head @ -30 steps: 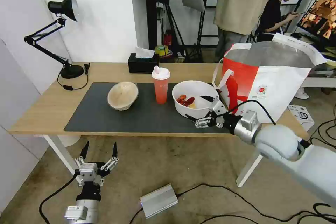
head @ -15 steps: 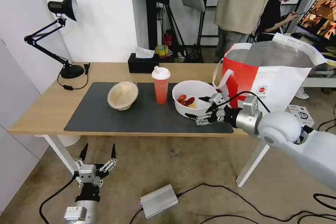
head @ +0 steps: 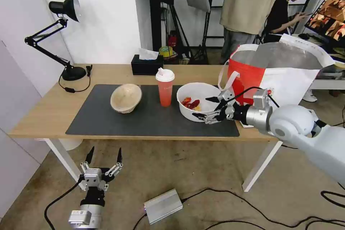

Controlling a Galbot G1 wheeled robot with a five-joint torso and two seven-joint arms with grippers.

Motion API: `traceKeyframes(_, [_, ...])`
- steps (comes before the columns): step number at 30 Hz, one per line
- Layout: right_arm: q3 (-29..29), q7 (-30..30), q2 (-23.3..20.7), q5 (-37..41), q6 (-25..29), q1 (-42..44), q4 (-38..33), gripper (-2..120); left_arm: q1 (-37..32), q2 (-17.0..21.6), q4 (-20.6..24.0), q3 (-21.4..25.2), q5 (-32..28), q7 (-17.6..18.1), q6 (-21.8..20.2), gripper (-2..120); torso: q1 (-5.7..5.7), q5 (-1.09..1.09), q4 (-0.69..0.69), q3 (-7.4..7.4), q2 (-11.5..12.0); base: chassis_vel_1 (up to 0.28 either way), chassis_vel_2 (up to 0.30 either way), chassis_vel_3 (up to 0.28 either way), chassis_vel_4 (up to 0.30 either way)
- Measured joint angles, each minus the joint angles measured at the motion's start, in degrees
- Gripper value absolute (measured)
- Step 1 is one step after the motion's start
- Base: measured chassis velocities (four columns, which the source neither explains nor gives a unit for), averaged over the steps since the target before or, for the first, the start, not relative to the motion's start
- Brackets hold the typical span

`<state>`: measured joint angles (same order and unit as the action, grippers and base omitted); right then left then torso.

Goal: Pick up the trash from the table and place it into the takeout bag.

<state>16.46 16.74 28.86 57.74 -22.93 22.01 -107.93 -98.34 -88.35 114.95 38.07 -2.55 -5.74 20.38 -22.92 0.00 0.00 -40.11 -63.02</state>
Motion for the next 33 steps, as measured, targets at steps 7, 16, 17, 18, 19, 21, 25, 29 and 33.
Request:
traceKeyframes(7, [3.9, 1.9, 1.2, 0.6, -1.1, -4.7, 2.7, 100, 0.2, 0.0, -0.5, 0.2, -0.3, -0.1, 0.2, 100, 0.00, -0.01, 0.00, 0.00, 0.0, 0.000, 0.000, 0.000, 0.000])
traceKeyframes(16, [9.1, 3.9, 2.1, 0.6, -1.7, -8.8, 4.5, 100, 0.0, -0.3, -1.6, 0.6, -0.4, -0.1, 1.7, 100, 0.00, -0.01, 0.00, 0.00, 0.0, 0.000, 0.000, 0.000, 0.000])
traceKeyframes(17, [9.1, 3.9, 2.1, 0.6, -1.7, -8.8, 4.5, 100, 0.0, -0.3, -1.6, 0.6, -0.4, -0.1, 1.7, 100, 0.00, -0.01, 0.00, 0.00, 0.0, 0.000, 0.000, 0.000, 0.000])
traceKeyframes(18, [9.6, 4.0, 2.2, 0.5, -1.8, -9.1, 4.7, 100, 0.0, -0.3, -1.9, 0.7, -0.4, -0.1, 2.0, 100, 0.00, -0.01, 0.00, 0.00, 0.0, 0.000, 0.000, 0.000, 0.000])
traceKeyframes(19, [9.9, 4.1, 2.4, 0.5, -1.8, -9.2, 4.8, 100, 0.0, -0.3, -2.1, 0.7, -0.4, -0.1, 2.3, 100, 0.00, -0.01, 0.01, 0.00, 0.0, 0.000, 0.000, 0.000, 0.000])
traceKeyframes(21, [10.4, 4.1, 2.5, 0.3, -1.9, -9.3, 4.8, 100, -0.1, -0.4, -2.3, 0.8, -0.4, -0.1, 2.6, 100, 0.00, -0.01, 0.00, 0.00, 0.0, 0.000, 0.000, 0.000, 0.000])
traceKeyframes(25, [10.8, 4.2, 2.7, 0.0, -1.9, -9.2, 4.8, 100, -0.1, -0.4, -2.4, 0.9, -0.6, -0.1, 2.8, 100, 0.01, -0.01, 0.00, 0.01, 0.0, 0.000, 0.000, 0.000, 0.000])
traceKeyframes(29, [10.9, 4.4, 2.8, -1.0, -1.9, -8.5, 5.1, 100, 0.1, -0.4, -2.4, 1.0, -0.7, -0.1, 2.8, 100, 0.01, -0.01, 0.00, 0.00, 0.0, 0.000, 0.000, 0.000, 0.000])
traceKeyframes(33, [10.9, 4.5, 2.9, -1.6, -1.9, -8.0, 5.5, 100, 0.3, -0.4, -2.7, 1.0, -0.8, -0.1, 2.8, 100, 0.01, 0.00, 0.00, 0.01, 0.0, 0.000, 0.000, 0.000, 0.000])
